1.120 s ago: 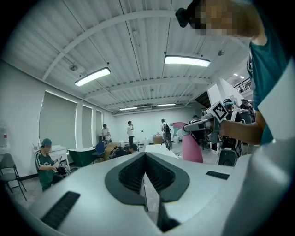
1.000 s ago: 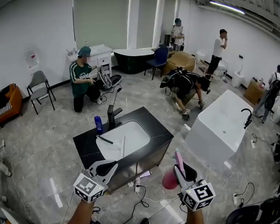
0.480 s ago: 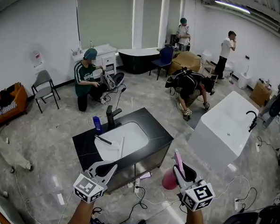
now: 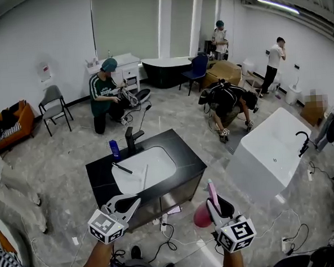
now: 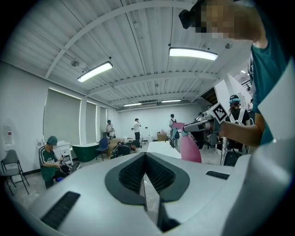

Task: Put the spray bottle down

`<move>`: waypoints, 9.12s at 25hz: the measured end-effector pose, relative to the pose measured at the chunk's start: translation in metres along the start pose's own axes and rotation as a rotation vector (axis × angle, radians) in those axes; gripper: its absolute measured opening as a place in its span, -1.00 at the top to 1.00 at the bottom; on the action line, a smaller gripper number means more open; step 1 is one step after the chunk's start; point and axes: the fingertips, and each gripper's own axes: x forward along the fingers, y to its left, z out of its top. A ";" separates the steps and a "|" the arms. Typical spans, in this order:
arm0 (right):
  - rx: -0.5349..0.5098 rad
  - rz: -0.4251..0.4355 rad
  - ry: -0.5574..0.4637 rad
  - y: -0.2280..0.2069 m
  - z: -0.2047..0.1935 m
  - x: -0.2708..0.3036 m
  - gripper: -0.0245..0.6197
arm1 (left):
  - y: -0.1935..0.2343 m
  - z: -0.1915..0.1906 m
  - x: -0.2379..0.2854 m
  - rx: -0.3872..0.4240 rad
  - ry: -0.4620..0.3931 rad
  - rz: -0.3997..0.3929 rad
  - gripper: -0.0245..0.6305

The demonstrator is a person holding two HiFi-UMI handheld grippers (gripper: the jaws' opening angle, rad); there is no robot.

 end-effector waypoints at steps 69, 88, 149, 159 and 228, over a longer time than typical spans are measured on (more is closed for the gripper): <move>-0.067 0.033 0.034 -0.127 0.041 0.311 0.58 | 0.258 -0.005 0.160 -0.047 -0.060 0.084 0.91; -0.076 0.124 0.038 -0.148 0.022 0.405 0.58 | 0.293 -0.033 0.170 -0.064 -0.009 0.188 0.91; -0.087 0.187 0.093 -0.248 -0.161 0.608 0.58 | 0.322 -0.184 0.287 -0.175 0.124 0.171 0.91; -0.111 0.182 0.095 -0.265 -0.196 0.648 0.58 | 0.340 -0.214 0.297 -0.195 0.143 0.186 0.91; -0.174 0.170 0.173 -0.233 -0.243 0.648 0.23 | 0.340 -0.211 0.248 -0.193 0.137 0.194 0.91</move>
